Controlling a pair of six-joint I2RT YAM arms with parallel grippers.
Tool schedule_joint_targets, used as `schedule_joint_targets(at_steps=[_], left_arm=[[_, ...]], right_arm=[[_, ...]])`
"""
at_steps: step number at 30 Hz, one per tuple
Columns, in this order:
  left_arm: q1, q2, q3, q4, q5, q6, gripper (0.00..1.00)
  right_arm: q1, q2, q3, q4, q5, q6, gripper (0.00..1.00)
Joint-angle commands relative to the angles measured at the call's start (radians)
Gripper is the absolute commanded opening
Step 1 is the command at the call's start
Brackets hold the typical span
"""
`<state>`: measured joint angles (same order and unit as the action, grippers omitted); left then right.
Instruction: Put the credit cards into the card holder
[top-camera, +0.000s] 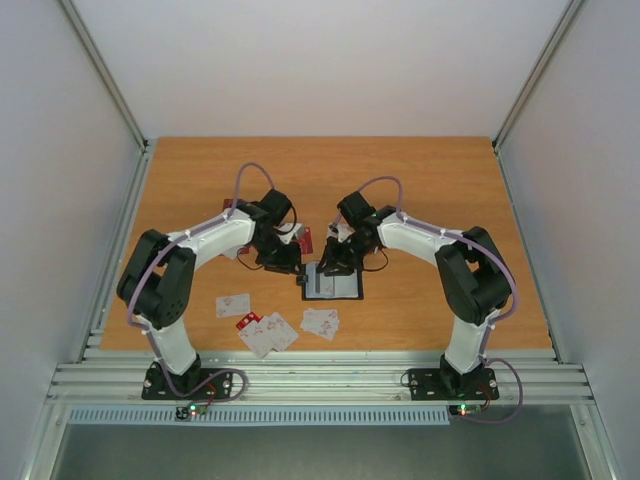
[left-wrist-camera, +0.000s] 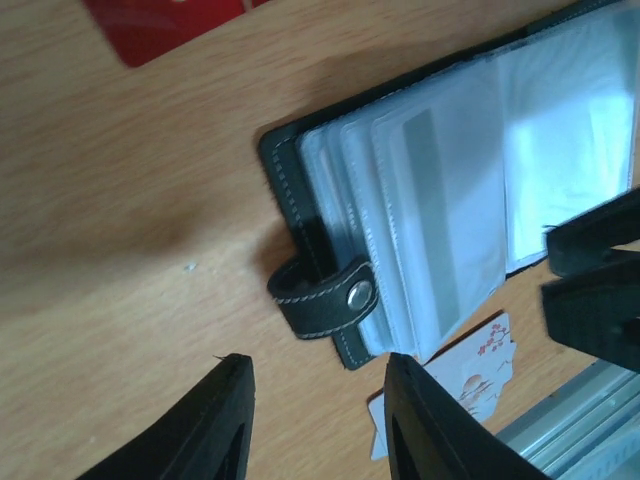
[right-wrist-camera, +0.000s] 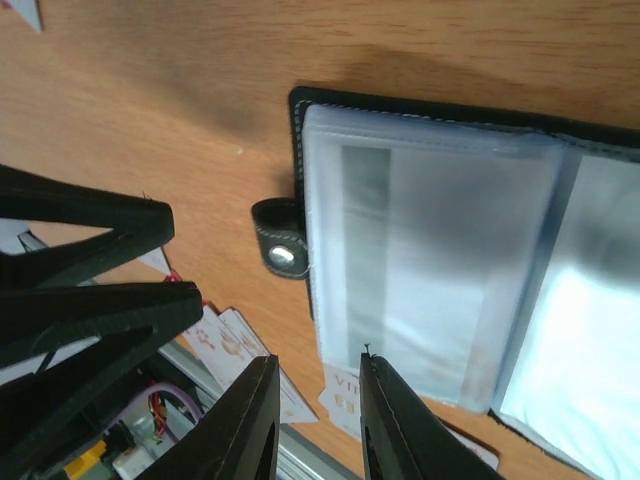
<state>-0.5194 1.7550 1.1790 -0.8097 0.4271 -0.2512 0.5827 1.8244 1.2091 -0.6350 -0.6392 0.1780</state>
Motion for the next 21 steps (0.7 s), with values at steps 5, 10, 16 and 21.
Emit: schedule_joint_targets(at_steps=[5,10,16,21], left_arm=[[-0.036,0.073,0.071,0.13,0.121,-0.024,0.29],[-0.045,0.132,0.065,0.231,0.176,-0.132,0.25],[-0.049,0.187,0.067,0.247,0.191,-0.15,0.24],[-0.055,0.201,0.087,0.123,0.066,-0.113,0.21]], right_arm=[[0.003,0.079,-0.071,0.182,-0.036,0.113,0.2],[0.003,0.111,-0.121,0.253,-0.045,0.154,0.18],[0.002,0.131,-0.144,0.25,-0.025,0.15,0.17],[0.002,0.13,-0.151,0.229,-0.006,0.135,0.17]])
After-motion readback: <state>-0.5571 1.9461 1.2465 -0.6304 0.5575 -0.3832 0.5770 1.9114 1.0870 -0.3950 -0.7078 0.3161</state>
